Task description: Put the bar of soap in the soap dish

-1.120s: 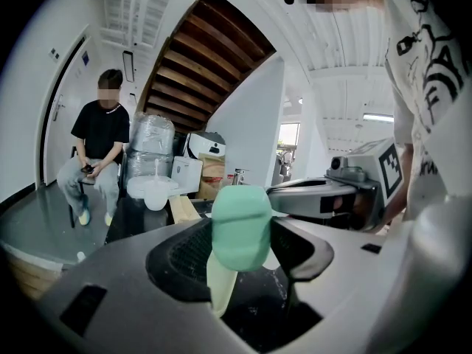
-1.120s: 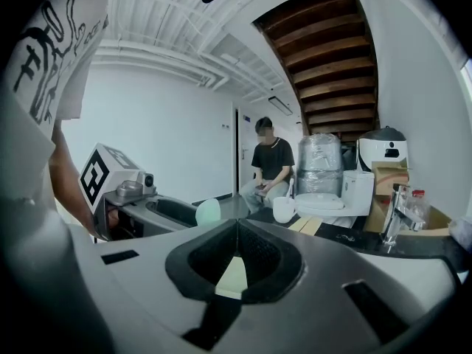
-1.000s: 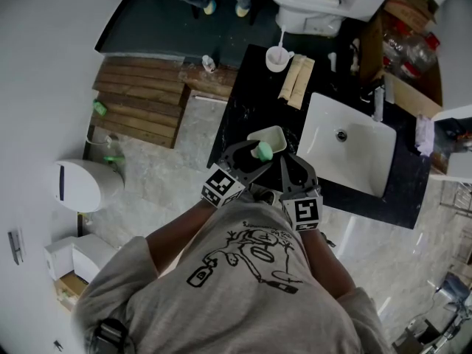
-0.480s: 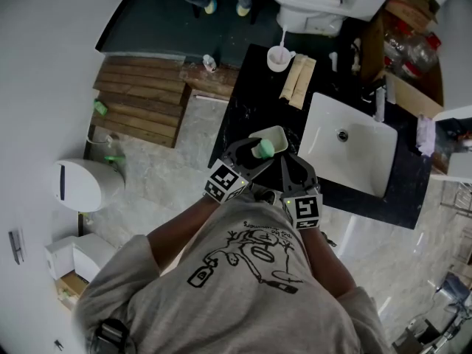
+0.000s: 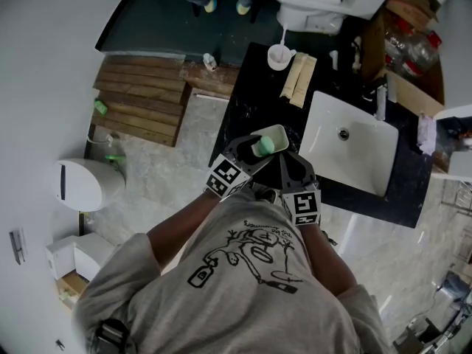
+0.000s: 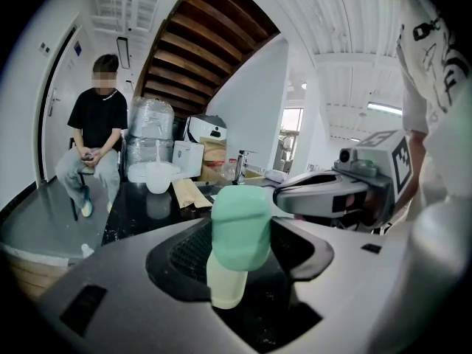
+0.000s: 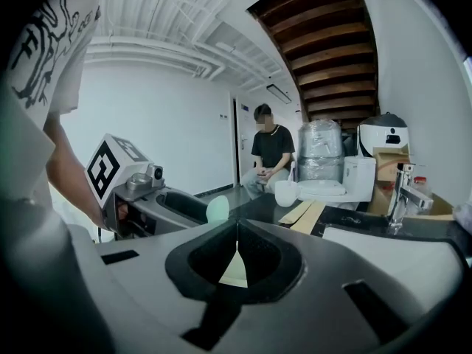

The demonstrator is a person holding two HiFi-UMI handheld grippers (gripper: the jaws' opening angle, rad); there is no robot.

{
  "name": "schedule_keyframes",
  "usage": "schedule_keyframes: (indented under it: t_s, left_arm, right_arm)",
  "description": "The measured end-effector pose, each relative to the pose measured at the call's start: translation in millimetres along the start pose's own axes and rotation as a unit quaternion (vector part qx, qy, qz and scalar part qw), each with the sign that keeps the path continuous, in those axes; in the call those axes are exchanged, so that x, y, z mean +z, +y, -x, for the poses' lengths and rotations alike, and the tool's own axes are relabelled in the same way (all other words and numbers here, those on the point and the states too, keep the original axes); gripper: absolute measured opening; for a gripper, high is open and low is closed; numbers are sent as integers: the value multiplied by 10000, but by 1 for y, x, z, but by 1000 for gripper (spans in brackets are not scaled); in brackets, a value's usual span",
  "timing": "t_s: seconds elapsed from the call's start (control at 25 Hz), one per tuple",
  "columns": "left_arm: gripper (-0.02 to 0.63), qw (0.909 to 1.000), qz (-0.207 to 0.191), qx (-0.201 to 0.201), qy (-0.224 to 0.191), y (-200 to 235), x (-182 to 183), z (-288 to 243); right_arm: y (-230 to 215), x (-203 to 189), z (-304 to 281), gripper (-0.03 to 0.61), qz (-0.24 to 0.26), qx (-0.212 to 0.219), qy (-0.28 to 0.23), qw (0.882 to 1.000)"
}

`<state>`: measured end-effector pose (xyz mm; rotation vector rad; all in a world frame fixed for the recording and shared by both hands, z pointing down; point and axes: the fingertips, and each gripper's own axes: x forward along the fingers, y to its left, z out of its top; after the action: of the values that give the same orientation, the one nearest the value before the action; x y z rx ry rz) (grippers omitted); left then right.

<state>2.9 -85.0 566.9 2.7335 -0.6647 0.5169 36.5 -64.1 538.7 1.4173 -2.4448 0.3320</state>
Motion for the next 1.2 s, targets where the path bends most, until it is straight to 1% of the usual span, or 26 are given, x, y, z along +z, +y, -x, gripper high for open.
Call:
schedule_keyframes:
  t_s: [0.2,0.44,0.64,0.84,1.2]
  left_arm:
    - [245,9999,7,-39,118,3,-4,-6]
    - [245,9994,8,-131,335,2,-11,-13]
    - [245,9985,-2,-176,520,3,-18,-19]
    - [245,9976,-60,-170,668,7,-22,-24]
    - [245,9940,-96,-138,1078,13,-34,-27]
  right_arm:
    - [-4,-2,-4,23,-105,-36,-23,9999]
    - [-9,-16,-8,23,-368,-41,137,9992]
    - [-12,-23,-9,23,-469,-78,218,9986]
    - [-14,-27,-11,23,-462,-110,250,9986]
    - [-15,-32,-15,23,-409,-130,341,9985]
